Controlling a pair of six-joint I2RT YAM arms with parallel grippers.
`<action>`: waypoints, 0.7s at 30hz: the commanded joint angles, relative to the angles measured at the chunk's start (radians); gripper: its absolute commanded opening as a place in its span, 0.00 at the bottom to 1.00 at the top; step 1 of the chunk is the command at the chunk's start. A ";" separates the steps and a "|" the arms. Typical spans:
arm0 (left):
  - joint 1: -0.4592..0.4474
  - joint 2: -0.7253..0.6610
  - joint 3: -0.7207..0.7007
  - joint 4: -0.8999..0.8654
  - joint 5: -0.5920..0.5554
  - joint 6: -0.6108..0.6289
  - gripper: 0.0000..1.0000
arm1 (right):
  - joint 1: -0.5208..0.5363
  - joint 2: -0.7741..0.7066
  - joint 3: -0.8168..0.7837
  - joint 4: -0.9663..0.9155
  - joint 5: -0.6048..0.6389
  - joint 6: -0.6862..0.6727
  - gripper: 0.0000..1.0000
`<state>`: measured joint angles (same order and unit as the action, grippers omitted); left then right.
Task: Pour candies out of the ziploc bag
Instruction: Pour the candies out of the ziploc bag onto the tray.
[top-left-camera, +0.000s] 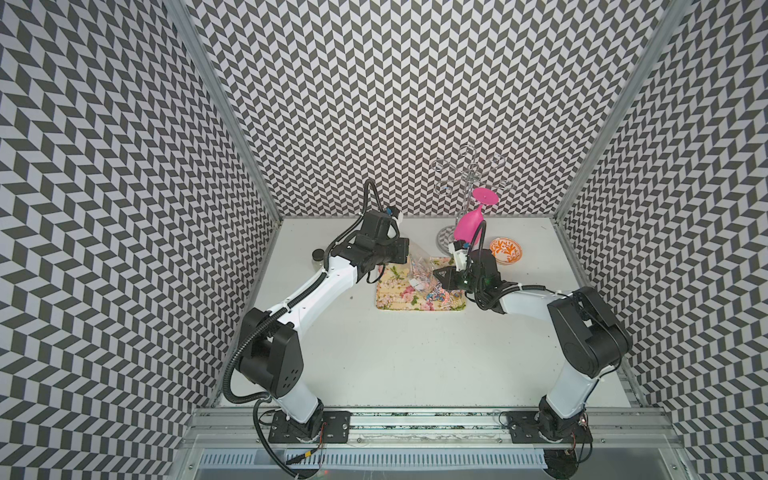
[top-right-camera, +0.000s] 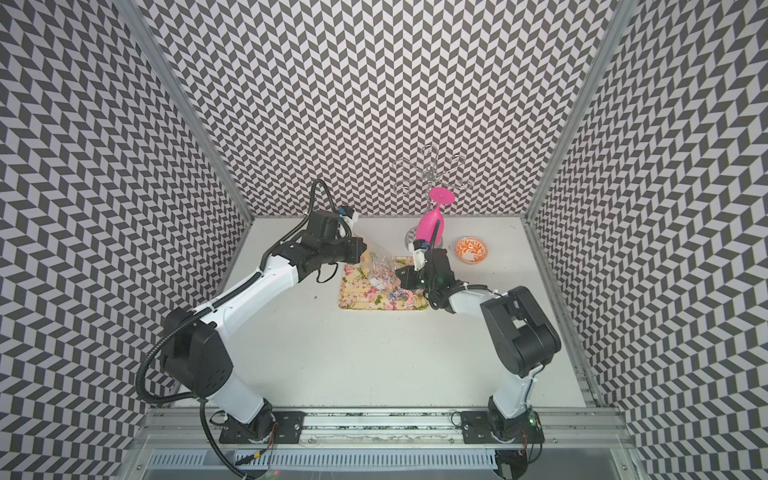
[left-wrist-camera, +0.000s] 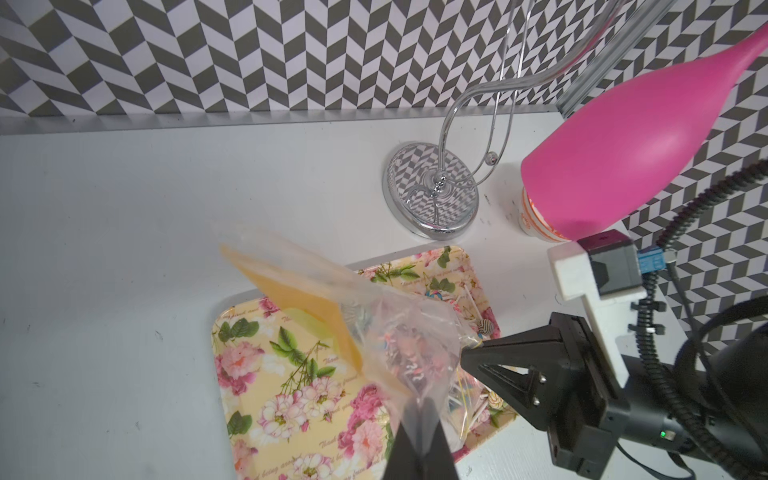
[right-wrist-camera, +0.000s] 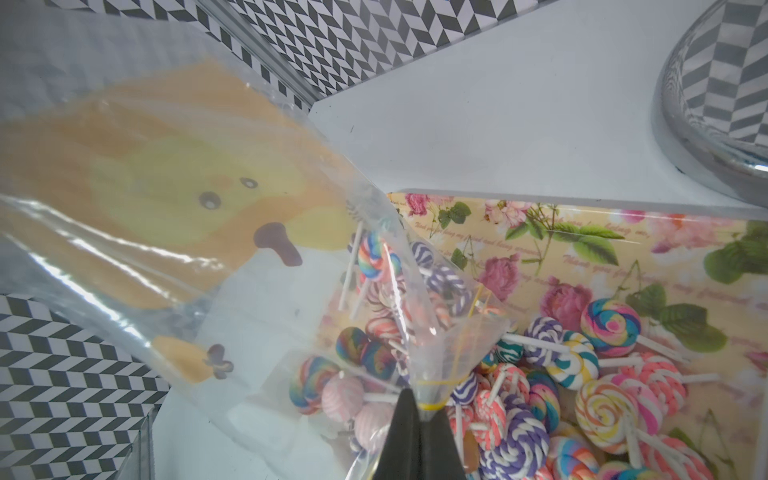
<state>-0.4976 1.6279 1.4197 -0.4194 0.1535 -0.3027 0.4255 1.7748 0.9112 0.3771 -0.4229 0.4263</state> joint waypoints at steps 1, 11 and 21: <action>-0.005 -0.040 0.033 0.045 -0.030 0.025 0.00 | 0.007 0.011 -0.003 0.069 -0.014 -0.024 0.00; -0.015 -0.070 0.038 0.047 -0.088 0.038 0.00 | 0.013 0.014 0.009 0.114 -0.078 -0.033 0.00; -0.016 -0.113 0.028 0.050 -0.167 0.063 0.00 | 0.059 0.023 0.068 0.119 -0.086 -0.042 0.00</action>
<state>-0.5106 1.5486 1.4197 -0.4122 0.0319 -0.2619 0.4751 1.7828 0.9504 0.4515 -0.5022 0.4000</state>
